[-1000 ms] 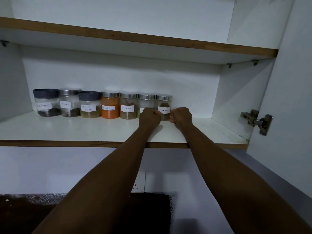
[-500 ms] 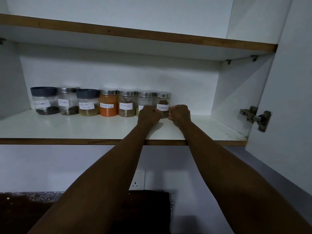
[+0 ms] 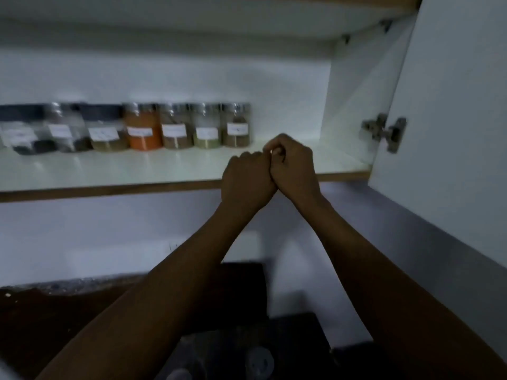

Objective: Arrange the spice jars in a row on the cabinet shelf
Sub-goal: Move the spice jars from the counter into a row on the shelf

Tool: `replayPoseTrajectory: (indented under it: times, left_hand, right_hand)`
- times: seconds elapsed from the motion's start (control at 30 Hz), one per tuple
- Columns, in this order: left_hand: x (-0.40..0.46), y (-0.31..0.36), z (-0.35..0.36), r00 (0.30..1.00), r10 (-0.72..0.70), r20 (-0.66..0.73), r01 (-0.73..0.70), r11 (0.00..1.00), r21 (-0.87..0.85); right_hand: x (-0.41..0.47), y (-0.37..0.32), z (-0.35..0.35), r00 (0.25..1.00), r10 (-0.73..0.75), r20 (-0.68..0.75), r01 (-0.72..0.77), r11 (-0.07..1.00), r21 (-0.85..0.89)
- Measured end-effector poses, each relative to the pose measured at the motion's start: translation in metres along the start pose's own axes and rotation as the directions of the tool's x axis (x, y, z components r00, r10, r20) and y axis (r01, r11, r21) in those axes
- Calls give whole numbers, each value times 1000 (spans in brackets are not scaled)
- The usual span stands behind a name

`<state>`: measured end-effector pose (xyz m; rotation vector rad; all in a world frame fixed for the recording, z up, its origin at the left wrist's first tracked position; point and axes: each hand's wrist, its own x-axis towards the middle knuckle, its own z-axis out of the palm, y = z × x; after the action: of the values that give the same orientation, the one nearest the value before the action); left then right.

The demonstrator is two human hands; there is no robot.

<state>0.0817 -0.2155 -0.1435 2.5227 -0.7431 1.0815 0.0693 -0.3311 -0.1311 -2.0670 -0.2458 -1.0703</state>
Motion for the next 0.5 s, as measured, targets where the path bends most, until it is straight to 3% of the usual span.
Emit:
replayPoseTrajectory:
  times: [0.07, 0.13, 0.2, 0.3, 0.37, 0.43, 0.5]
  left_hand:
    - [-34, 13, 19, 962, 114, -250, -140, 986, -91]
    - [-70, 21, 54, 938, 172, -300, -235, 954, -188]
    - [-107, 19, 90, 956, 145, -254, -222, 925, -308]
    - [-176, 14, 147, 995, 97, 21, -81, 917, -391]
    - [-224, 7, 181, 950, 52, 308, 45, 953, -301]
    - [-268, 2, 208, 801, -20, 598, 168, 967, -193]
    - [-305, -2, 231, 575, -91, 813, 262, 962, -78]
  right_hand:
    - [-37, 8, -8, 974, -187, -127, 196, 979, 64]
    - [-79, 30, -11, 962, -235, -137, 249, 963, 98]
    - [-120, 54, -7, 982, -182, -46, 186, 979, 85]
    - [-184, 95, 5, 971, 81, 225, -89, 996, 28]
    - [-231, 120, 17, 854, 307, 419, -312, 948, -59]
    - [-276, 142, 32, 680, 492, 544, -436, 867, -240]
    - [-323, 164, 45, 504, 616, 606, -467, 784, -409]
